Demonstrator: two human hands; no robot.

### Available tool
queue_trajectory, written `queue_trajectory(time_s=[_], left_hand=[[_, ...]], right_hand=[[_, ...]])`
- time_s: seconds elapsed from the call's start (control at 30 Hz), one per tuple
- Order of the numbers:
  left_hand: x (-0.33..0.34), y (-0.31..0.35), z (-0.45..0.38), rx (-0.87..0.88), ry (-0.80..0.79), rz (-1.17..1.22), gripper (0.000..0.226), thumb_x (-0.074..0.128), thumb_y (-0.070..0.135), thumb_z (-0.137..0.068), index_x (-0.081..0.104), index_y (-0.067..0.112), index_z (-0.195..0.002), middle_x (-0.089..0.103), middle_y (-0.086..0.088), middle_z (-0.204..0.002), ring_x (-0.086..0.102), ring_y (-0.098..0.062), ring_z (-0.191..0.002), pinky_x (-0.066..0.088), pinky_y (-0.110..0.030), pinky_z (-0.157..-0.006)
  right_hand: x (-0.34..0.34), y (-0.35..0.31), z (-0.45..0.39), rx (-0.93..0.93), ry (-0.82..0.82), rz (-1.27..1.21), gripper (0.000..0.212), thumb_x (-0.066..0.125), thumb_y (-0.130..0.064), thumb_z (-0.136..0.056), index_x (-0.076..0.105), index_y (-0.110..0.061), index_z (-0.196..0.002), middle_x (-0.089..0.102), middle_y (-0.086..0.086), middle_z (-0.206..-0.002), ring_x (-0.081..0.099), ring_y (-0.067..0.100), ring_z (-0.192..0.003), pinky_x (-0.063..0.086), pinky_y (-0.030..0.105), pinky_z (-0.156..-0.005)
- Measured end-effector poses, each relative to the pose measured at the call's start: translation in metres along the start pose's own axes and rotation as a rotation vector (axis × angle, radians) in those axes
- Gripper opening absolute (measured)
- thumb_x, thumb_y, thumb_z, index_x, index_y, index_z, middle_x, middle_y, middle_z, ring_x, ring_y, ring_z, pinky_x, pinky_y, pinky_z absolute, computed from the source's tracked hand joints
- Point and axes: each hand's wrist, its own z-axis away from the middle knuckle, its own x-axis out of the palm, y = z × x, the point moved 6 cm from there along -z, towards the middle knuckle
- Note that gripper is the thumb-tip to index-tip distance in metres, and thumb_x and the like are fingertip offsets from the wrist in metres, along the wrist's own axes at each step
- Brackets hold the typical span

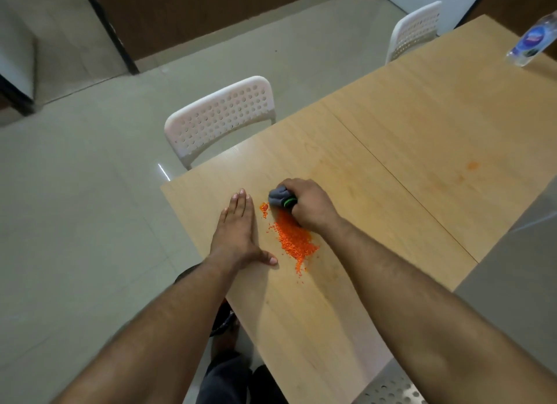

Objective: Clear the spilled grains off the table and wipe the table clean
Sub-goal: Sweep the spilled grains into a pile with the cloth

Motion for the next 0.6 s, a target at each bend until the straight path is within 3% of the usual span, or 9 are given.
queue_trajectory(time_s=[0.2,0.3,0.47,0.6], left_hand=[[0.005,-0.013,0.024,-0.074,0.060,-0.023,0.167,0.075,0.091,-0.054,-0.017,0.006,-0.164,-0.028,-0.011,-0.172,-0.021,-0.027,-0.160,0.001,-0.044,-0.132],[0.010,-0.025,0.032,-0.072,0.054,-0.001,0.167,0.075,0.091,-0.054,-0.020,0.007,-0.164,-0.031,-0.010,-0.170,-0.025,-0.026,-0.159,-0.002,-0.045,-0.132],[0.018,-0.035,0.042,-0.077,0.063,0.044,0.164,0.078,0.087,-0.058,-0.023,0.012,-0.163,-0.034,-0.005,-0.169,-0.030,-0.023,-0.157,-0.006,-0.043,-0.131],[0.020,-0.035,0.044,-0.089,0.075,0.048,0.162,0.078,0.085,-0.060,-0.021,0.011,-0.164,-0.033,-0.005,-0.170,-0.029,-0.022,-0.157,-0.006,-0.043,-0.131]], right_hand=[[0.011,-0.016,0.030,-0.202,-0.239,0.032,0.053,0.052,-0.004,-0.062,0.070,-0.025,-0.108,0.071,-0.004,-0.105,0.061,0.021,-0.102,0.049,0.037,-0.078],[-0.012,-0.013,0.028,-0.172,-0.175,-0.103,0.056,0.049,0.001,-0.061,0.072,-0.019,-0.109,0.072,-0.002,-0.106,0.061,0.016,-0.101,0.048,0.027,-0.079],[-0.021,-0.012,-0.015,-0.025,0.004,-0.119,0.056,0.049,0.008,-0.068,0.068,-0.034,-0.101,0.069,-0.004,-0.105,0.062,0.025,-0.100,0.055,0.045,-0.077],[-0.004,-0.032,-0.032,-0.052,-0.014,-0.022,0.050,0.049,0.000,-0.071,0.067,-0.034,-0.104,0.068,-0.004,-0.111,0.058,0.027,-0.103,0.046,0.038,-0.071]])
